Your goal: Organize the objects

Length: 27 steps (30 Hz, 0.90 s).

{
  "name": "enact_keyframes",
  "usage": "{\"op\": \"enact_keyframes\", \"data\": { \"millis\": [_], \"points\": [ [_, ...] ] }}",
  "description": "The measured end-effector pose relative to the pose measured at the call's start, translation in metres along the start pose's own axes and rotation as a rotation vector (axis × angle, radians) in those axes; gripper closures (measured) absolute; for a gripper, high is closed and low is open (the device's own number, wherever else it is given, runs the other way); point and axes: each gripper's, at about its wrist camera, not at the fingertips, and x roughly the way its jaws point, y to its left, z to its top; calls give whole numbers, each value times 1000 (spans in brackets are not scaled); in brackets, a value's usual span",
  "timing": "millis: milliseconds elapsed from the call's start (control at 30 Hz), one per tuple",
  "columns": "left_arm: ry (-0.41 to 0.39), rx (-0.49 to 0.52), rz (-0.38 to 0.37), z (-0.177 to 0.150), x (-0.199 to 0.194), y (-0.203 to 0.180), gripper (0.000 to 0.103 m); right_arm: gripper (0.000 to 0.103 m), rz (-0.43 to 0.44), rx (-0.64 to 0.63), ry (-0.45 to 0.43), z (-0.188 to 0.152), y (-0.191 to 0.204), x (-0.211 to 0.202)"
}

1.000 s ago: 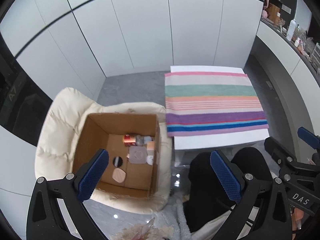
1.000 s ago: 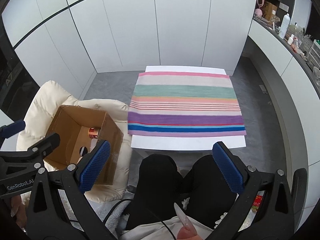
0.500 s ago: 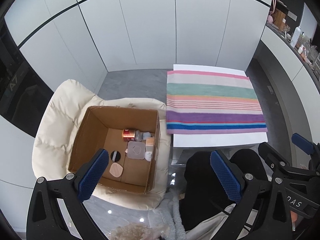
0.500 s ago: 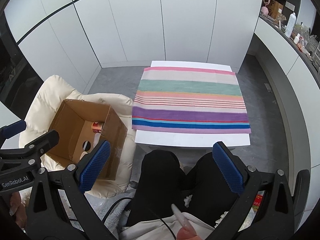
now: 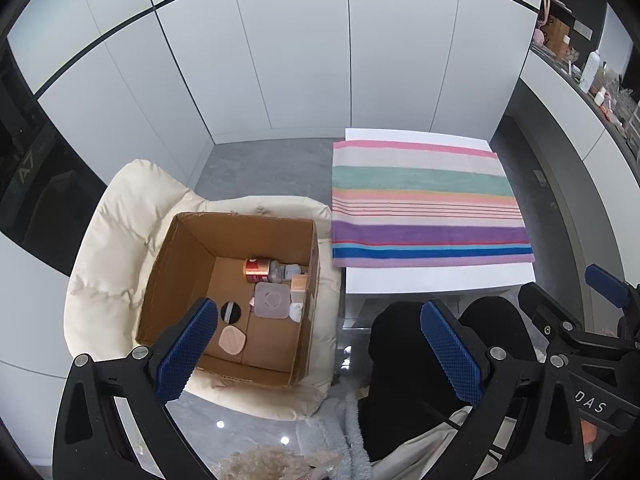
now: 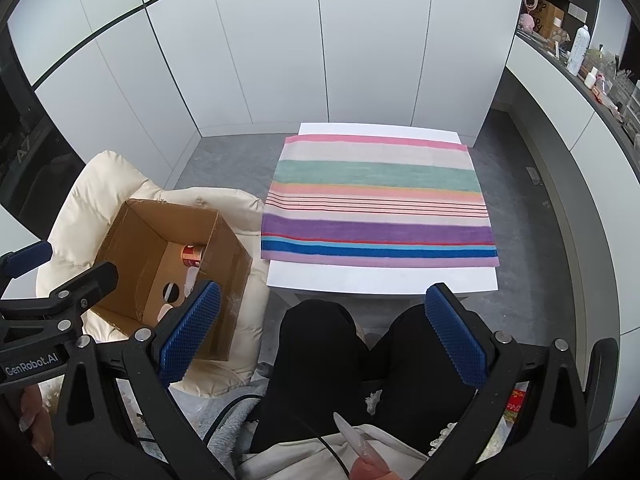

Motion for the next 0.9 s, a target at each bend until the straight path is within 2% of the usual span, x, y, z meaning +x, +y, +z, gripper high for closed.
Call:
{"op": "enact_keyframes", "data": {
  "millis": [900],
  "points": [
    [0, 6, -7, -5, -2, -3, 1, 0, 7, 2, -1, -5, -6, -4]
  ]
}}
